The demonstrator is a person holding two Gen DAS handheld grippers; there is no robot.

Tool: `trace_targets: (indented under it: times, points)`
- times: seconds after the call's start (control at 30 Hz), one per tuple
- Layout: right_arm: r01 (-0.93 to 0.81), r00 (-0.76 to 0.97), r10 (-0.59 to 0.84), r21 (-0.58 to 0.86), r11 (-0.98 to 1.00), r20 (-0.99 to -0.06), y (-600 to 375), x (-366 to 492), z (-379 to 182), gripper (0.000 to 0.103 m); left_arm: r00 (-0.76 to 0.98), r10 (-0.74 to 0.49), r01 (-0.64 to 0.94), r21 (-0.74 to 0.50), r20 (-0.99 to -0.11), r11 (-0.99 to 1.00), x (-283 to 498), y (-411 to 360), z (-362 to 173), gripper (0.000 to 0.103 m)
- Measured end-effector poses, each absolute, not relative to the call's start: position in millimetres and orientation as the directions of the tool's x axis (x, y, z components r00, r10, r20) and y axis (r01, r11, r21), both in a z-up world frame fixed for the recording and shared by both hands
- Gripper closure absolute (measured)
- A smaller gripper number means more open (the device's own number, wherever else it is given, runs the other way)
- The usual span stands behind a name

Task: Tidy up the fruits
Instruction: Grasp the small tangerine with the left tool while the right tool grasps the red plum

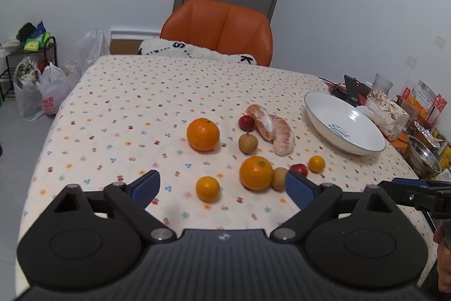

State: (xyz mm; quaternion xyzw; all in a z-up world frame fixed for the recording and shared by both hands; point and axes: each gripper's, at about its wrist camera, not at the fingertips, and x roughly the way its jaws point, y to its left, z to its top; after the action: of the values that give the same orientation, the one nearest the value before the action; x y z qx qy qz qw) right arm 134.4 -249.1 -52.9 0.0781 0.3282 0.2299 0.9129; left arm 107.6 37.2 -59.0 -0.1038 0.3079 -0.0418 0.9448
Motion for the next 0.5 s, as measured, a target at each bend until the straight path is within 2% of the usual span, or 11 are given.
trace_targets:
  times: [0.1,0.17,0.4,0.5]
  points:
    - [-0.363,0.675,0.464,0.289,0.886,-0.574,-238.8,146.6,-55.8,0.008,0.796,-0.159,0.021,-0.235,-0.583,0.972,118.9,45.3,-67.6,0.021]
    - [-0.356,0.675,0.458,0.288,0.889,-0.578,-233.2,153.8,-58.4,0.011,0.787,-0.173,0.03,-0.244,-0.592,0.969,125.0,50.0,-72.7,0.032]
    - [-0.34,0.663,0.452,0.298,0.892,-0.597,-216.6,172.7,-71.6,0.025,0.752,-0.217,0.066,-0.256,-0.623,0.964,141.2,55.2,-91.2,0.052]
    - [-0.359,0.647,0.457,0.285,0.889,-0.61,-204.6,176.3,-74.5,0.031,0.756,-0.226,0.093,-0.241,-0.615,0.966,143.7,54.7,-95.4,0.068]
